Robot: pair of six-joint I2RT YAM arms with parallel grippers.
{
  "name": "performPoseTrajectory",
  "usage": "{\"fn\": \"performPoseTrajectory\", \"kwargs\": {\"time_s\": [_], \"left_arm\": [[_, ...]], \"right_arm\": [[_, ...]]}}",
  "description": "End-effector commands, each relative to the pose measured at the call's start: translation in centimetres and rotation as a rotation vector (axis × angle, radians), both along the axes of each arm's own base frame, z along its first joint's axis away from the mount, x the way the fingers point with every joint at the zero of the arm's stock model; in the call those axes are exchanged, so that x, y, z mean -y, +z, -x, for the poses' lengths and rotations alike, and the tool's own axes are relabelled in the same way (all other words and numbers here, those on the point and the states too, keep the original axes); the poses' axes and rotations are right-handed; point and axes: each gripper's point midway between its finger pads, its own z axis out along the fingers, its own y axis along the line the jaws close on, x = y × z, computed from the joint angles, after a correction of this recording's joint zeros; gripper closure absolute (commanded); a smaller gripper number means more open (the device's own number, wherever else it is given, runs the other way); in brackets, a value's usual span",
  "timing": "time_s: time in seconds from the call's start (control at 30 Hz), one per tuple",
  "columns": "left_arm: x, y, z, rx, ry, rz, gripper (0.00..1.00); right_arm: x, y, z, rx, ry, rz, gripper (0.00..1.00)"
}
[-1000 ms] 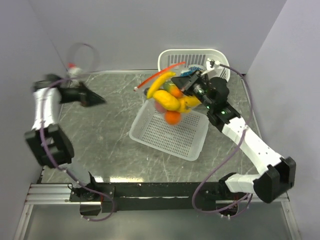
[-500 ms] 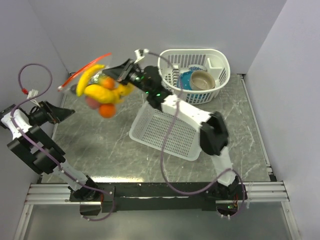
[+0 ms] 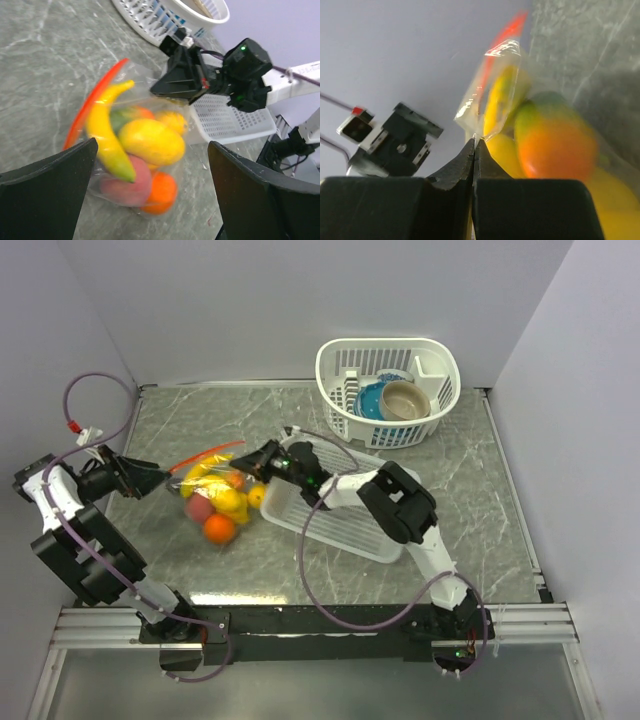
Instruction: Open the zip-top bag and remove the fake food
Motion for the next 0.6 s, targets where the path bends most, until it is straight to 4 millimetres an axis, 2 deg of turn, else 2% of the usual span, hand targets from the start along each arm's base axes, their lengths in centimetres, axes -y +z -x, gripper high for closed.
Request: {"fn": "performPoseTrajectory", "kwargs": {"time_s": [0.0,0.03,0.07,0.1,0.17,0.23,0.37,0.5,0.57], "left_arm": [[1.6,1.2,-0.1,0.05,-0.041,0.006,0.01],[1.6,1.4,-0.1,0.052,-0.044,0.004,0.01],[1.8,1.5,-0.1,0.055,-0.05,0.004,0.01],[2.0,1.7,-0.1,0.059,-0.056,0.003,0.01],[2.9,1.4,-0.1,0.06,-0.088,-0.002,0.01],[3.8,0.5,0.2,0.054,-0.114,0.001,0.01],[5.2,-0.9,0.7,0.115,-0.133,0.019,0.01],[5.9,-1.1,1.0,0.222,-0.117,0.031,0.01],[6.2,-1.0,0.6,0.298,-0.109,0.024,0.01]], "right_arm": [[5.9,13.1,1.4,0.258,-0.067,-0.209,1.0],[7.1,11.7,1.6,0.237,-0.08,-0.192,1.0],[8.4,11.8,1.1,0.24,-0.11,-0.199,1.0],[9.4,13.2,1.4,0.26,-0.12,-0.245,1.0],[10.3,13.2,1.6,0.262,-0.117,-0.267,1.0],[10.3,14.2,1.9,0.273,-0.1,-0.308,1.0],[10.3,14.8,1.8,0.279,-0.098,-0.317,1.0],[10.0,15.2,1.8,0.276,-0.09,-0.336,1.0],[10.0,16.0,1.7,0.283,-0.084,-0.363,1.0]]}}
